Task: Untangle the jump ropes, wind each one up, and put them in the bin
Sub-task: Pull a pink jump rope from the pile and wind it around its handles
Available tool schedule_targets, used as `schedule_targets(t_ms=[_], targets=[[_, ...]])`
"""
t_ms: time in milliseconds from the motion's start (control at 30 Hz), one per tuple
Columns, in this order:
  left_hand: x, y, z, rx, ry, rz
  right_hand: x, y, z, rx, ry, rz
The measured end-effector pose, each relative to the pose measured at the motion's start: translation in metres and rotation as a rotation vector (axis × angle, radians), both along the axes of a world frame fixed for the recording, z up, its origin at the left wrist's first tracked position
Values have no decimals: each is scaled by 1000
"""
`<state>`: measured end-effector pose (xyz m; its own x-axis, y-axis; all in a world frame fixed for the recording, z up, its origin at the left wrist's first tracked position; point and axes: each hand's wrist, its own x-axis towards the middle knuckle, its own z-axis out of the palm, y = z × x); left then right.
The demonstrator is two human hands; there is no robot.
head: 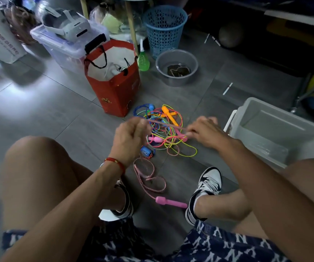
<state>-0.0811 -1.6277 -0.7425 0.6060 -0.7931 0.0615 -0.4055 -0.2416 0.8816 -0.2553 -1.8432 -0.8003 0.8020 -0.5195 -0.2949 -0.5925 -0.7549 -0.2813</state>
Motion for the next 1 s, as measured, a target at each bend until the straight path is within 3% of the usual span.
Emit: schedule_targets(t_ms=[67, 167, 267, 300, 400, 467, 700, 800, 900, 1000], targets=[[13, -1, 2, -26, -12, 163, -20, -5, -17, 42, 88, -164], [33, 2, -13, 221, 16, 270, -17, -11, -14, 136, -161, -281], [30, 4, -22, 593, 27, 138, 5, -4, 22, 228, -410, -168], [24, 1, -22, 592, -3, 35, 12, 3, 35, 235, -460, -93], [-5, -11, -11, 285, -6, -292, 27, 26, 60, 193, -534, 110], [-13, -16, -13, 207, -33, -387, 33, 37, 62, 155, -530, 174], [3, -13, 12, -75, -38, -166, 6, 13, 2, 72, -53, -53], [12, -12, 11, -140, 5, 44, 0, 9, -13, 176, -111, -186], [30, -9, 2, 99, 70, 195, 13, -4, 9, 190, -265, -281], [49, -8, -4, 513, 143, 110, 27, -18, 48, 206, -434, -201]])
